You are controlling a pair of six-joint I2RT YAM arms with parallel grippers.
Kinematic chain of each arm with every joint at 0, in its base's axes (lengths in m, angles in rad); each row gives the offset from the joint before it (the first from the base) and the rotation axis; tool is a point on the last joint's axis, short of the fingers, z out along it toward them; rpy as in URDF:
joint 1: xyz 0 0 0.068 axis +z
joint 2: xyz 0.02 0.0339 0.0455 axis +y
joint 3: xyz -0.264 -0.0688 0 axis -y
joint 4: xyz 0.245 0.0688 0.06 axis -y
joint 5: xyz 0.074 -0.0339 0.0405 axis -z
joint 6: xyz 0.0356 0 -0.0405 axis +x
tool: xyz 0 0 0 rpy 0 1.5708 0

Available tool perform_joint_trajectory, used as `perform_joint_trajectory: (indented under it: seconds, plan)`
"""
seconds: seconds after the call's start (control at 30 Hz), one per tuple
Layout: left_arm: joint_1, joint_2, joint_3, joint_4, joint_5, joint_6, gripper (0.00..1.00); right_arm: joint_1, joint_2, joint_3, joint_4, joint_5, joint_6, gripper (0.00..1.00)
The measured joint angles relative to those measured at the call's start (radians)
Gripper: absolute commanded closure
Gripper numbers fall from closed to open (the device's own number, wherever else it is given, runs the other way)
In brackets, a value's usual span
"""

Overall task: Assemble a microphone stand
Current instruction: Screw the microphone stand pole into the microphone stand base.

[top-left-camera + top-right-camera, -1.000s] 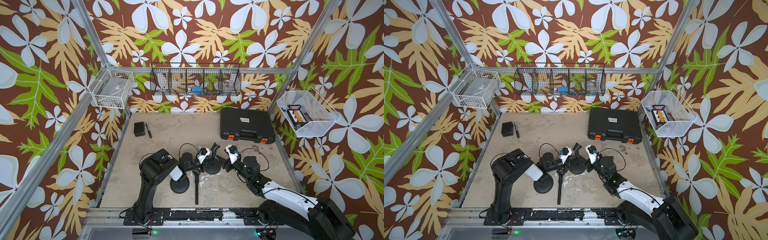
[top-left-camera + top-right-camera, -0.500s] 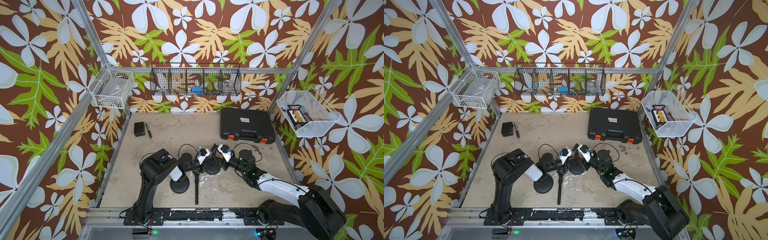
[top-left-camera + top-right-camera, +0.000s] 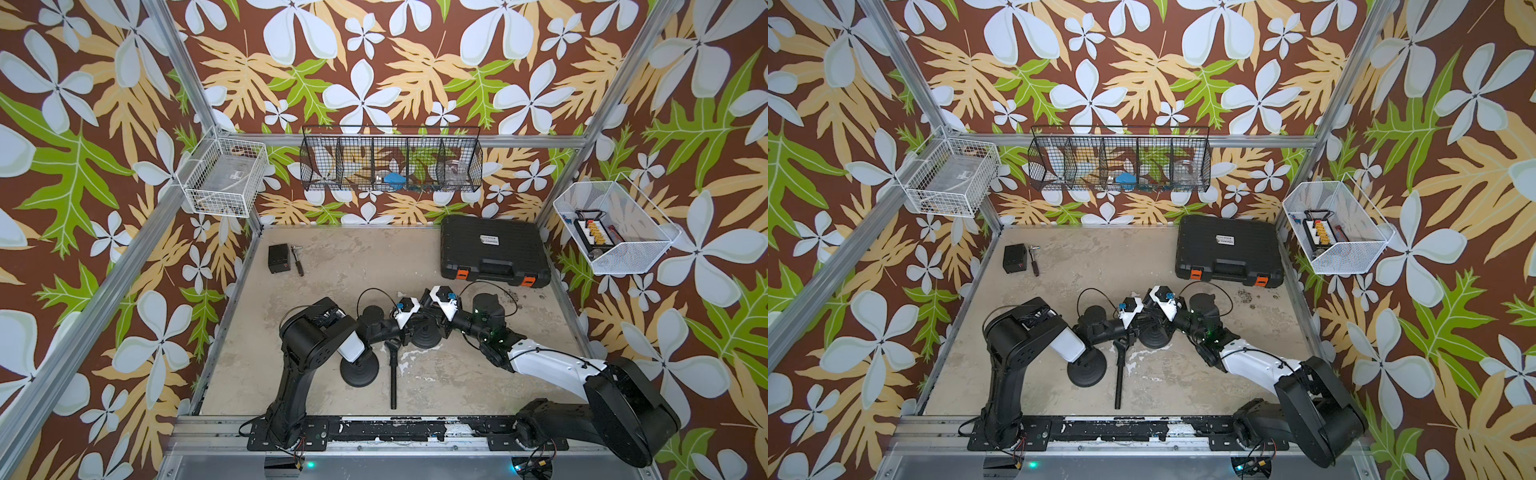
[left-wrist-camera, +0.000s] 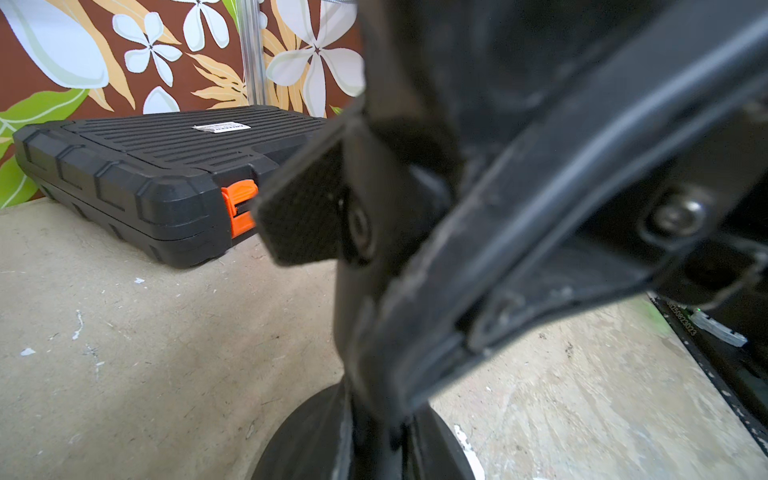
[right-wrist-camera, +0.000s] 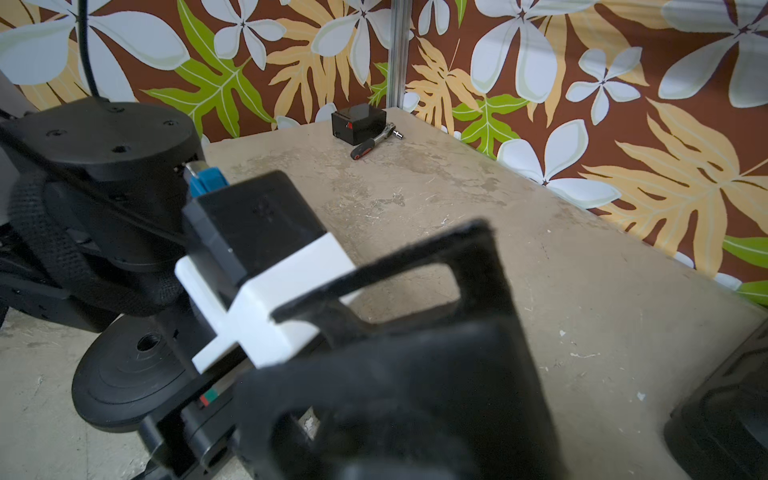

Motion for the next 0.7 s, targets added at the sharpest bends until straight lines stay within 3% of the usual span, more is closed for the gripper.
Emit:
perform_joint_trajectory:
  seconds: [0.13,0.3,0.57,0.7]
  plan:
    - [0.000,-0.005,-0.005,-0.029,0.002,-0.035,0.65,0.004,0.006,-0.033,0.069,0.039,0.035,1.00]
    - [0.000,-0.043,-0.018,-0.057,0.006,-0.066,0.60,0.049,-0.013,-0.110,0.192,0.206,0.126,1.00]
    - [0.000,-0.065,-0.014,-0.056,0.010,-0.093,0.58,0.289,0.000,-0.119,0.221,0.711,0.253,1.00]
    - [0.000,-0.057,0.004,-0.053,0.008,-0.093,0.58,0.348,0.035,-0.084,0.195,0.871,0.325,1.00]
